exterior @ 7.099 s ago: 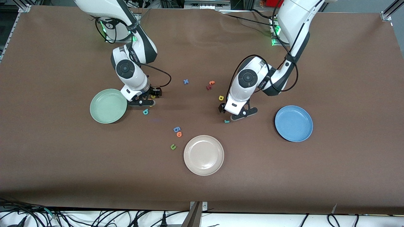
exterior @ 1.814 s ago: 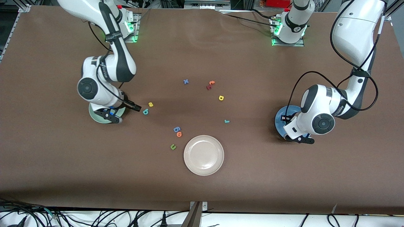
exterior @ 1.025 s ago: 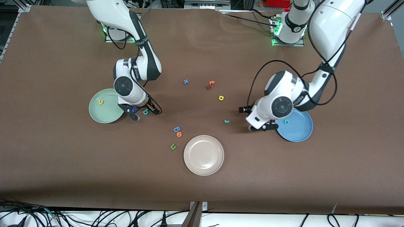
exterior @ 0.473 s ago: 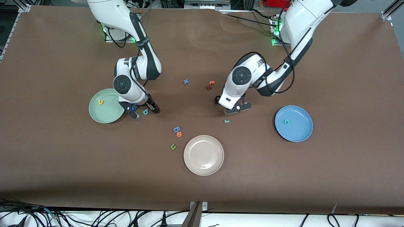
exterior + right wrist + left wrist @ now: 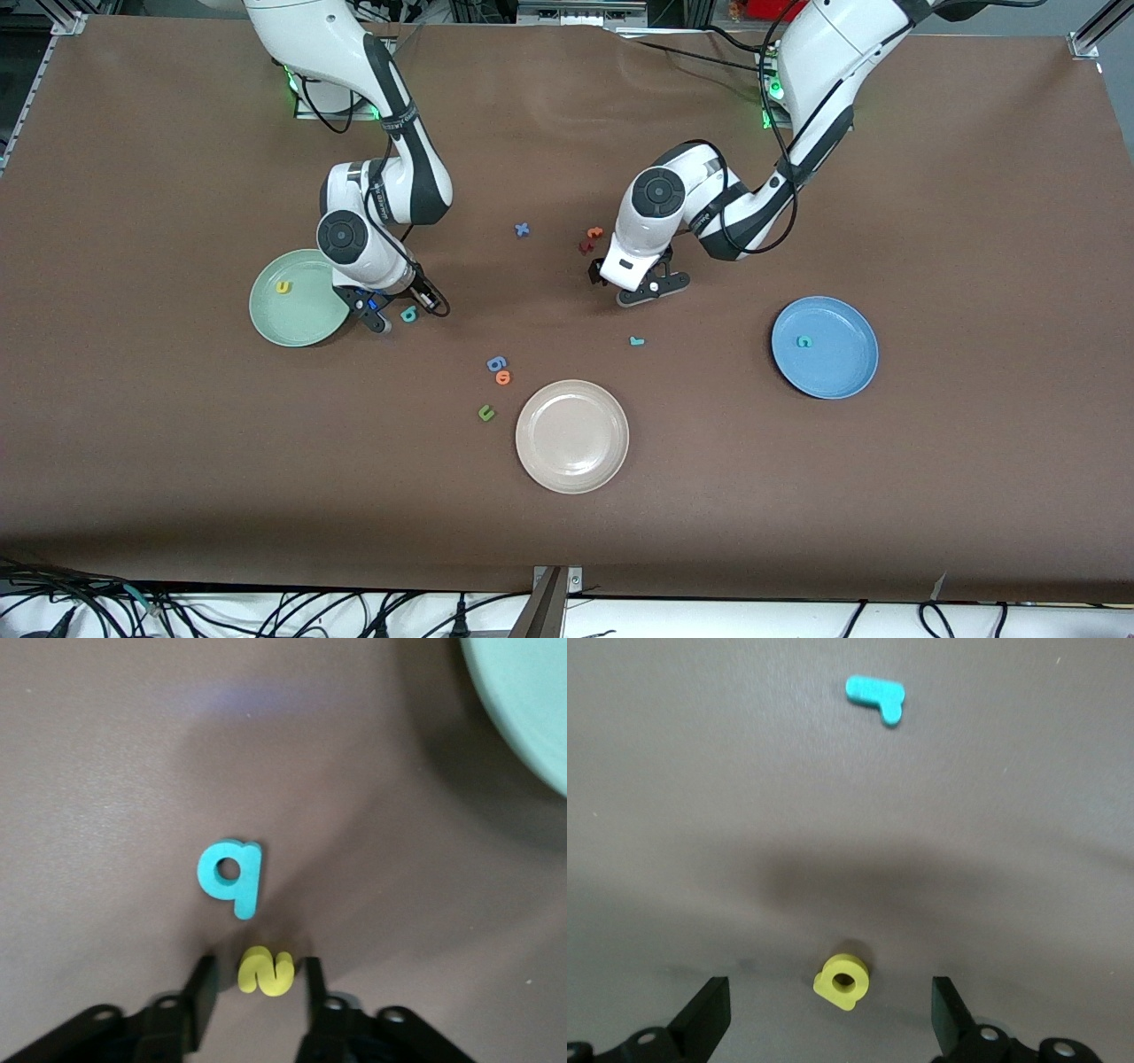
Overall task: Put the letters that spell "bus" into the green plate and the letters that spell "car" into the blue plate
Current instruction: 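Grasp the yellow 2 with the right gripper while the left gripper grasps yellow o, then carry the yellow 2 onto the green plate and open the right gripper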
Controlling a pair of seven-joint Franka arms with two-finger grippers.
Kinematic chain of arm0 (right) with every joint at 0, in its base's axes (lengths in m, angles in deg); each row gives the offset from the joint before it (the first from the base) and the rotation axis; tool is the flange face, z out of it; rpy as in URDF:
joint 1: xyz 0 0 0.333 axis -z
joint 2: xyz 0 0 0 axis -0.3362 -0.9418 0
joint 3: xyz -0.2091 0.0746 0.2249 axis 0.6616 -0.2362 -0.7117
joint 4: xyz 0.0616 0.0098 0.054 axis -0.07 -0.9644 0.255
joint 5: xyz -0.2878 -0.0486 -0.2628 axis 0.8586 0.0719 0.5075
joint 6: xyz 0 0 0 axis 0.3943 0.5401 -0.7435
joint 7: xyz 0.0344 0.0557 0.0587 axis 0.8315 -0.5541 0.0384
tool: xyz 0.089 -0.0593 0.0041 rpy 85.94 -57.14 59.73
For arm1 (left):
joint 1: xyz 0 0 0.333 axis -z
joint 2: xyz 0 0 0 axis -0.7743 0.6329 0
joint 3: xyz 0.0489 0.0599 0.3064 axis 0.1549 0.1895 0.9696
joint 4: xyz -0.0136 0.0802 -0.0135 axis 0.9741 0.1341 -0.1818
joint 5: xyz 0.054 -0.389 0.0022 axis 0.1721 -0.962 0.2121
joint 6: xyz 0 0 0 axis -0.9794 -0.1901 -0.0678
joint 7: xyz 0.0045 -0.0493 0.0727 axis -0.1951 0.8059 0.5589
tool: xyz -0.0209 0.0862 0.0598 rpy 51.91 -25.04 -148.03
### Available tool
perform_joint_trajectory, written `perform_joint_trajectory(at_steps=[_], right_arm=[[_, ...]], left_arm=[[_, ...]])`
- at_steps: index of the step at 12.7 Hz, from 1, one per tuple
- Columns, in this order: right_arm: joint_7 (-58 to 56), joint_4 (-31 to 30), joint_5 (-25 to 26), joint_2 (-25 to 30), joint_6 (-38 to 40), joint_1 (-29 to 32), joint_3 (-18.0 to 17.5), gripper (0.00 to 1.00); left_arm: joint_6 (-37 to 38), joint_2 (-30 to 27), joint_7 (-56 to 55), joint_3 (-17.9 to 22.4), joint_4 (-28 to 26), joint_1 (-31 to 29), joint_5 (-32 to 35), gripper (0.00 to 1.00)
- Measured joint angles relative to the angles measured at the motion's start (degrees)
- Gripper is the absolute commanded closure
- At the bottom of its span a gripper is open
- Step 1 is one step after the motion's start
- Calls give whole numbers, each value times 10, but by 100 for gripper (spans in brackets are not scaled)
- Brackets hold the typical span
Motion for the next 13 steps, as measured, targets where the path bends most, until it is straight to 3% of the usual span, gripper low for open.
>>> perform_joint_trajectory(at_steps=[1,2,4,9,13], right_arm=[[-1,0,0,0,0,0,0,94],[-3,0,0,0,-1,0,0,100],[-5,0,0,1,0,0,0,100],[-5,9,-2,26,35,0,11,100],[-70,45,10,85,189,1,91,100]], left_arm=[[-1,0,-4,0,-2,2,0,11],[-1,0,-7,0,-3,5,0,18],[-1,0,-15,0,-3,8,0,25],[-3,5,-18,0,-5,9,1,32],[-19,13,-19,1,-5,9,2,36]])
